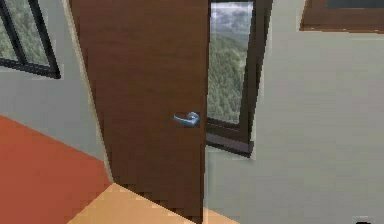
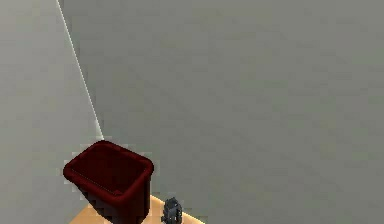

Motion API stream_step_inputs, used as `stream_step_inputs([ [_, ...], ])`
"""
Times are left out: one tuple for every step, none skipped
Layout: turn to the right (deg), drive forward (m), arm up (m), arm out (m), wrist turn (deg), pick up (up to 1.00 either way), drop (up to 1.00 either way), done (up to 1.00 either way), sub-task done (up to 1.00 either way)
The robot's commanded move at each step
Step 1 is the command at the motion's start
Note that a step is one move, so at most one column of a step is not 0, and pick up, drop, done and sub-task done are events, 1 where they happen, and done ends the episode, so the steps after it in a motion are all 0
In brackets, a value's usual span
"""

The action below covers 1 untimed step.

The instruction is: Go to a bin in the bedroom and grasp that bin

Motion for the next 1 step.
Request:
stream_step_inputs([
  [0.0, 0.00, 0.10, 0.00, 0.0, 0.00, 0.00, 0.00, 0.00],
])
